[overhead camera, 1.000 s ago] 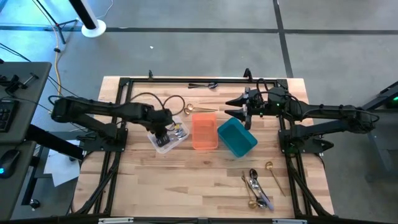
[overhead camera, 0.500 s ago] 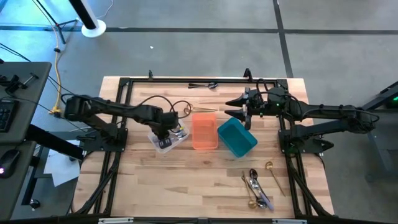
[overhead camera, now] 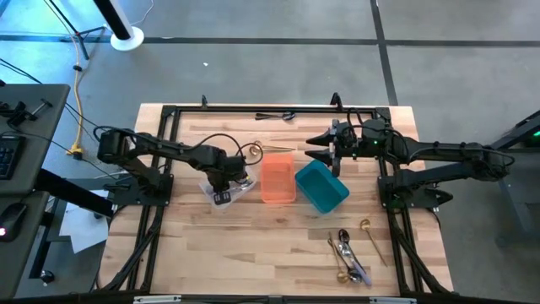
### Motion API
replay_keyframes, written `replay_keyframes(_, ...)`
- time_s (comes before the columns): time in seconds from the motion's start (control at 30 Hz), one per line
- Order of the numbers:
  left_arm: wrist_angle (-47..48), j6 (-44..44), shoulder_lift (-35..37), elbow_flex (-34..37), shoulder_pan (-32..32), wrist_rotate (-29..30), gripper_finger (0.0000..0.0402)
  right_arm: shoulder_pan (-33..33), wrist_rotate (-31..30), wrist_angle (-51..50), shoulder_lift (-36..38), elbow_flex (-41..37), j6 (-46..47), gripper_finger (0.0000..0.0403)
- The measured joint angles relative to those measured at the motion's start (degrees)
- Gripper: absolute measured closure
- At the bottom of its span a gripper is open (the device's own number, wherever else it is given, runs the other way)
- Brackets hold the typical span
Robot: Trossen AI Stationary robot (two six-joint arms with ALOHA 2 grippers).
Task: Sort silverware by color (type)
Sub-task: Put the purple spoon into the white bin
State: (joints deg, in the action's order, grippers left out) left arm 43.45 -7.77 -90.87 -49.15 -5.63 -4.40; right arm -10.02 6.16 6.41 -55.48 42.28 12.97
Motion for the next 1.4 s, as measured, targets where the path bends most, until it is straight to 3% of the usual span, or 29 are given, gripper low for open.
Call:
replay_keyframes(0.2, 0.07, 0.02, -2.6, -0.03, -0.02, 0.02, 0.0383, 0.0, 0.0, -0.2, 0.0, 0.0, 0.02, 0.0214)
replay_keyframes(0.47, 0.1, 0.55, -3.02, 0.04, -0.02, 0.0, 0.032, 0.0, 0.0, -0.49, -0.02, 0.0, 0.0, 0.0214)
replay_keyframes(1.0, 1.49, 0.69, -3.0, -2.22, -0.18, -0.05, 0.0244, 0.0, 0.01, -1.18, -0.02, 0.0, 0.02, 0.0214)
replay_keyframes(1.4, 18.41, 5.42, -0.8, -11.75, -4.16, -0.09, 0.0226, 0.0, 0.01, -1.22, -0.02, 0.0, 0.01, 0.0214)
